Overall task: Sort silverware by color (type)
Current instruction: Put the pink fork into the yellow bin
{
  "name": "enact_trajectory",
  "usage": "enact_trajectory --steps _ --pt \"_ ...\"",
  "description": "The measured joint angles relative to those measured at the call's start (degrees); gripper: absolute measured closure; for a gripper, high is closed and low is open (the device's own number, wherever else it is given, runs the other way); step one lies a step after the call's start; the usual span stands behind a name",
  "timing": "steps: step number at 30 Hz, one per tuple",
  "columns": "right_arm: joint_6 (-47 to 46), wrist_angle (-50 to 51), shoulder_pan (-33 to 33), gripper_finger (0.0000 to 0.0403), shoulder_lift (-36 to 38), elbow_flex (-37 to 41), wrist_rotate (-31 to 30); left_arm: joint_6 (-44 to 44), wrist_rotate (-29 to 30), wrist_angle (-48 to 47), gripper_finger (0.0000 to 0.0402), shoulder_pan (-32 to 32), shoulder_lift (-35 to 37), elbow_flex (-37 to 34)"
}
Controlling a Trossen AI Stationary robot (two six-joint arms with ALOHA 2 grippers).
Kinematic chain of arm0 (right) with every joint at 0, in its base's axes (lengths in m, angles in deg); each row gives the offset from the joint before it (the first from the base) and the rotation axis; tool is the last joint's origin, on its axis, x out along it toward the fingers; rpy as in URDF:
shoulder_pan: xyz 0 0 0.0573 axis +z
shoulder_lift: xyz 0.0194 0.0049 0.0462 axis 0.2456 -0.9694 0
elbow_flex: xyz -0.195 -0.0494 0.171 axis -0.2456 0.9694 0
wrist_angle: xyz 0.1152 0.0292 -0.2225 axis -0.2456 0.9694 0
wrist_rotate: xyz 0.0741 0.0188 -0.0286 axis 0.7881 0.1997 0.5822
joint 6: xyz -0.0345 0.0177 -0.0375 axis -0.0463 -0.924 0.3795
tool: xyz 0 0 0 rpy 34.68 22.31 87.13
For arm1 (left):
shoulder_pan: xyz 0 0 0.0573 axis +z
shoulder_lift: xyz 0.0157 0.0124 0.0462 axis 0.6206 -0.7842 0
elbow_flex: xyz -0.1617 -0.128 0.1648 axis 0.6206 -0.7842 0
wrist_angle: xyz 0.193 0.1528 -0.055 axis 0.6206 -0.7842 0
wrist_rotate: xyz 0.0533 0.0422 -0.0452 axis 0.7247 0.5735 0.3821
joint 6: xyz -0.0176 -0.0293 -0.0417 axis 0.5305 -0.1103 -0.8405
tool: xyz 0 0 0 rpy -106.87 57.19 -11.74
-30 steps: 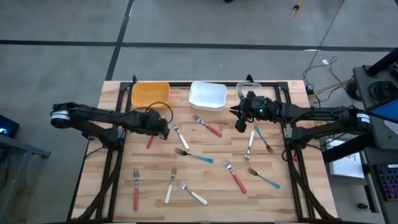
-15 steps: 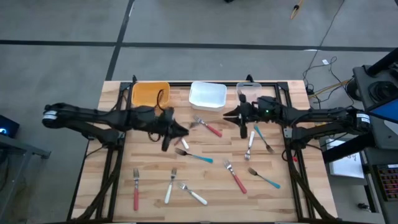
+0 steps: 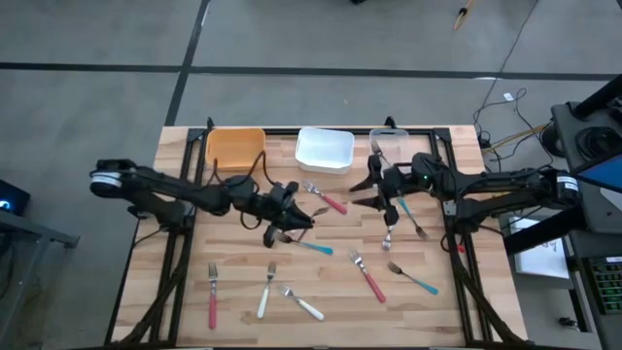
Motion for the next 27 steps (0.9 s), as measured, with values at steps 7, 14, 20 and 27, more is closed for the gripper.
enact_trajectory --steps 7,14,20,27 --pt "2.8 -5.1 3.9 0.0208 0.0 0.0 0.0 -3.4 -0.2 8.9 0.0384 0.7 -8.0 1.3" --pt "2.9 -5.9 4.3 0.0204 0.0 0.0 0.0 -4.0 -4.5 13.9 0.0384 0.7 -15.5 6.1" --pt "4.1 -6.3 5.4 0.0204 0.0 0.0 0.1 -4.7 -6.2 14.4 0.0384 0.7 -20.0 10.8" --pt "5.3 -6.7 7.3 0.0204 0.0 0.0 0.1 -4.7 -7.7 14.7 0.0384 1.9 -23.1 14.0"
